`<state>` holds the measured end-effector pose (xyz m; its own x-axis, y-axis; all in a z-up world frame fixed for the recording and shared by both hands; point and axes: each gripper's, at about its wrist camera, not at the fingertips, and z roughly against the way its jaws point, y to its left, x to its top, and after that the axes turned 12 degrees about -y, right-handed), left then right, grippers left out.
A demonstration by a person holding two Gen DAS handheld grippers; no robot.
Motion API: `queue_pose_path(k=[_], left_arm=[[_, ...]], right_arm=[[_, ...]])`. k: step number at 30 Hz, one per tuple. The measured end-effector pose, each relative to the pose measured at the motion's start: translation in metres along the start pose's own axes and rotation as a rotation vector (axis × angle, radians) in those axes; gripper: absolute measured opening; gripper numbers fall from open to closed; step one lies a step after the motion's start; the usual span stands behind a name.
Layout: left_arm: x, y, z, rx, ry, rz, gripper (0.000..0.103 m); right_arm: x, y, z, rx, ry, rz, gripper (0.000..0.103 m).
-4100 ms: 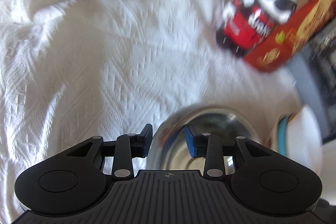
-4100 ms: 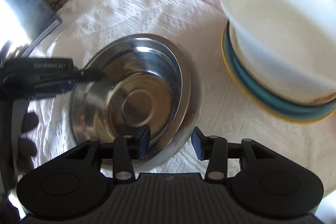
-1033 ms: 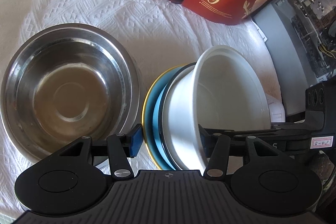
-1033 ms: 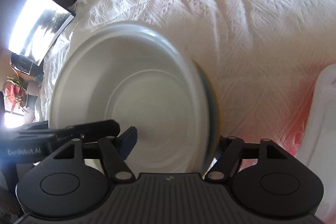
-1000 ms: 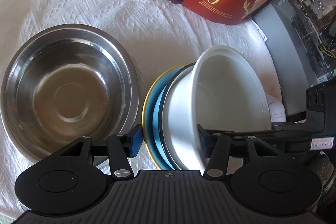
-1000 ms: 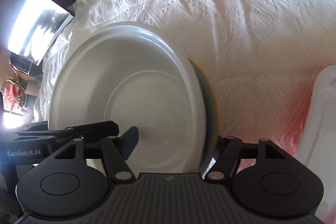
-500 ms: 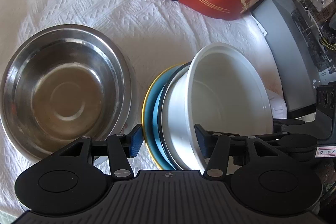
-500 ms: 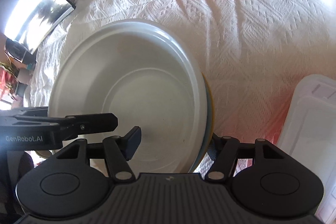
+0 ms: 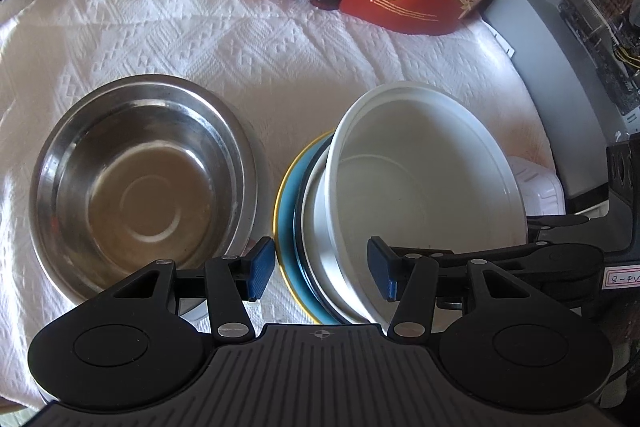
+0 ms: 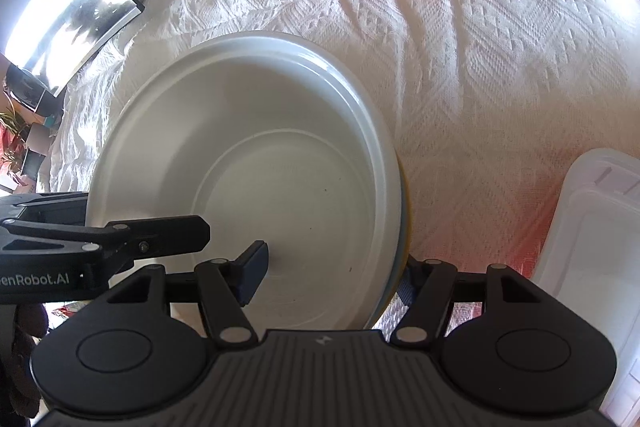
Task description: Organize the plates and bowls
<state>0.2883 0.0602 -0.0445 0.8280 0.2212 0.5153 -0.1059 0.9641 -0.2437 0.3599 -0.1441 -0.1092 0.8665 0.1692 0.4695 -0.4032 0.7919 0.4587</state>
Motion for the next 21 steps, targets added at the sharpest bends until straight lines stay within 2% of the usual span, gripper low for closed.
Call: queue_pose_path(k=[14,21], left_arm=[[0.001,-0.002,-0.004,0.011,0.000,-0.002,0.056],[0.003,-0.002,-0.011,0.011,0.009,-0.006,0.057]], right_arm=[[-0.002,-0.002,-0.001,0.013,-0.002,-0.022,0.065],[-0.003,-0.003,0.000,0.010,-0.009,-0.033,0.062]])
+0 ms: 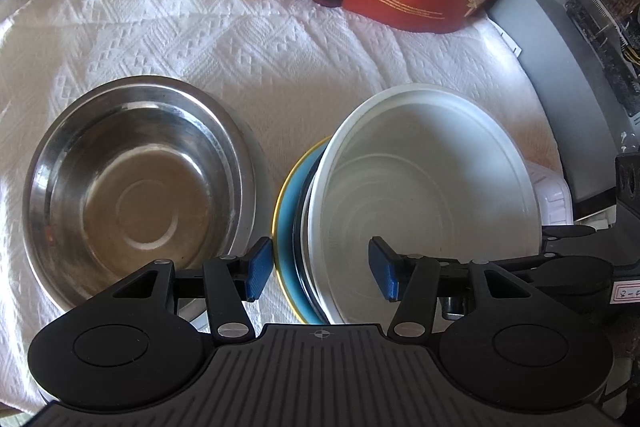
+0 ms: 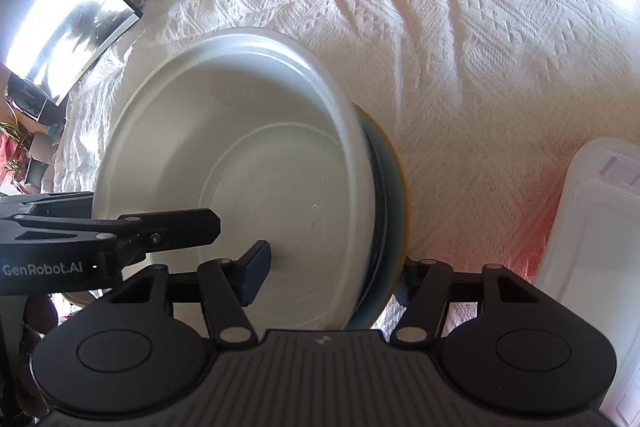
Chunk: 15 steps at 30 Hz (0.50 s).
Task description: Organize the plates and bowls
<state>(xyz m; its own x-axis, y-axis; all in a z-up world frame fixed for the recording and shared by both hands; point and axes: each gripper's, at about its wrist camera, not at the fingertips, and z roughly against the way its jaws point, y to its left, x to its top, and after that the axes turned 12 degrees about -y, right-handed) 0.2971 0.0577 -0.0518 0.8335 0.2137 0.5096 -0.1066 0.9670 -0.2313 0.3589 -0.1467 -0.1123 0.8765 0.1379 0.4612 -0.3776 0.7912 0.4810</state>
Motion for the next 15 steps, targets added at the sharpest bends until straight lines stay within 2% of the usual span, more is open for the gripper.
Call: queue_pose_path(k=[15], left_arm=[[0.0033,0.0040,-0.0080,-0.014,0.020,0.014,0.058]], right_arm=[[0.0009,-0.0037,-0.0013,0.018,0.015,-0.049,0.061]])
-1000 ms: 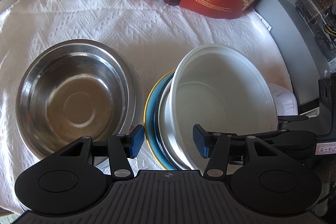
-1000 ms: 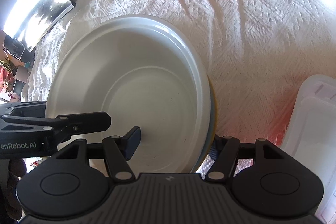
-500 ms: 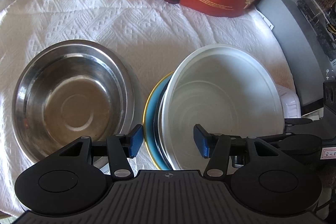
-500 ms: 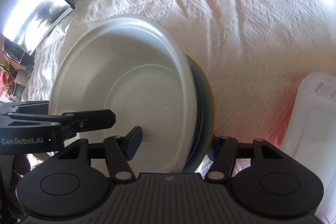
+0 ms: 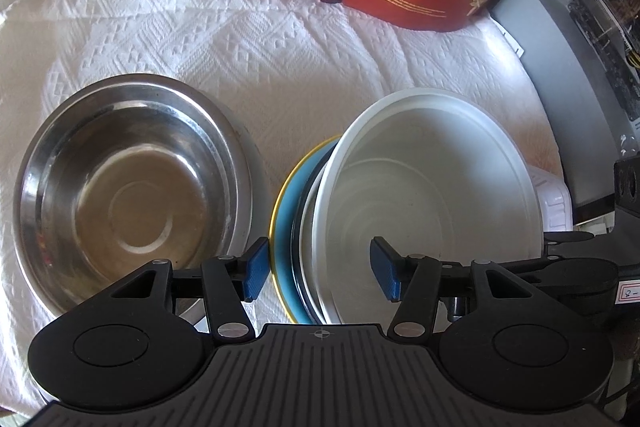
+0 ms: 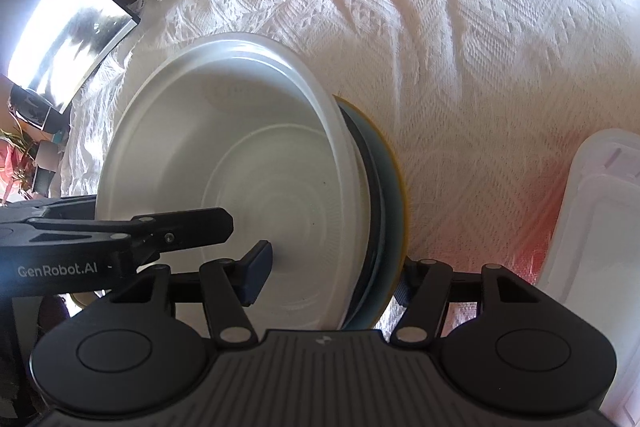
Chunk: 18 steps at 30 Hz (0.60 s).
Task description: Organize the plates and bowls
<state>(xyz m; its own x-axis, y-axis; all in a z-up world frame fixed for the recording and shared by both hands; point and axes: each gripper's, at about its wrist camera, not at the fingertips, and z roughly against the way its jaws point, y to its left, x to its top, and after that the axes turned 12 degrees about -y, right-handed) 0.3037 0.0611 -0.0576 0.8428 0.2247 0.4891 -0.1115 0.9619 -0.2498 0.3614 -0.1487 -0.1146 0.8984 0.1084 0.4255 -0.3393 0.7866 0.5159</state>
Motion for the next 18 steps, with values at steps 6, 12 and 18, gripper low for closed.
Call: queue_pose_path(k=[6,12,18], left_arm=[[0.002,-0.002,-0.002,0.006,0.022,-0.009,0.058],[0.008,0.007,-0.009,-0.027,0.087,0.047,0.058],[0.004,0.002,-0.008,-0.026,0.101,0.023,0.058]], right_arm=[[0.003,-0.008,-0.001,0.020,0.011,-0.071,0.061],[0.008,-0.010,-0.004,0.021,0.038,-0.109,0.062],[0.010,-0.009,-0.005,0.015,0.055,-0.104,0.062]])
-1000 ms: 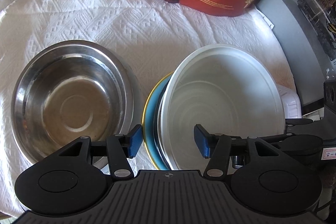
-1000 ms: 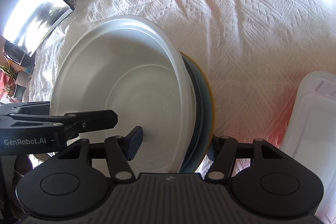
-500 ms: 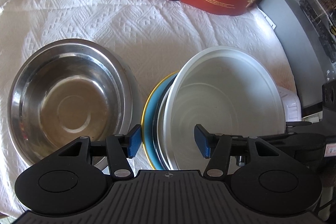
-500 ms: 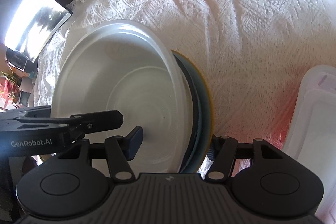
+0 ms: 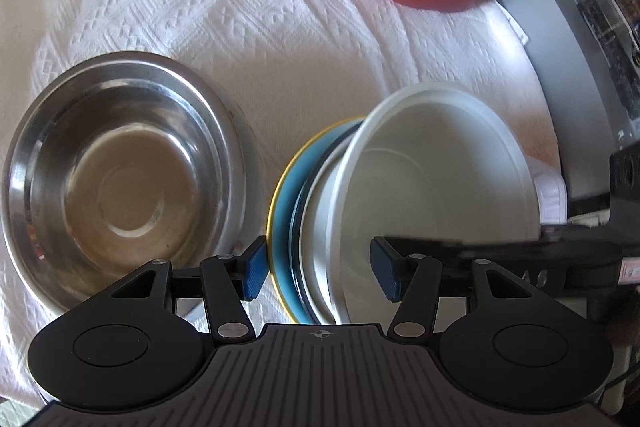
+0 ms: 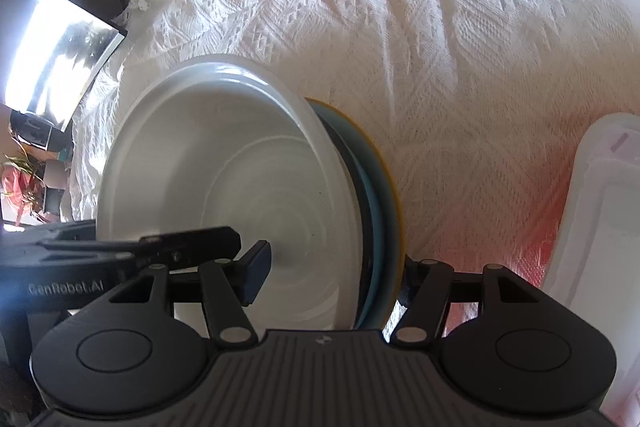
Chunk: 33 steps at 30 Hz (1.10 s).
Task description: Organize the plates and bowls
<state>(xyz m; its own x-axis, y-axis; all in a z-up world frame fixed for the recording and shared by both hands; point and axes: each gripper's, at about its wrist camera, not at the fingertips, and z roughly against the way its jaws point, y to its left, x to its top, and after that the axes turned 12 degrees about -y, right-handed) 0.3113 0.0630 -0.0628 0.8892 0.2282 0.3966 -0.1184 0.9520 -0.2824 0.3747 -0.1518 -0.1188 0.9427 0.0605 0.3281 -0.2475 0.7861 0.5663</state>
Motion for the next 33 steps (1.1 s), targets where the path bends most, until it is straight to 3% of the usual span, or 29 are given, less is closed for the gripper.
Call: queue_pose_path(k=[33], left_arm=[[-0.0031,0.0033,-0.0078,-0.011,0.012,0.051,0.058]], right_arm=[[0.0034,-0.0032,-0.0012,-0.003,0.010,0.038,0.061]])
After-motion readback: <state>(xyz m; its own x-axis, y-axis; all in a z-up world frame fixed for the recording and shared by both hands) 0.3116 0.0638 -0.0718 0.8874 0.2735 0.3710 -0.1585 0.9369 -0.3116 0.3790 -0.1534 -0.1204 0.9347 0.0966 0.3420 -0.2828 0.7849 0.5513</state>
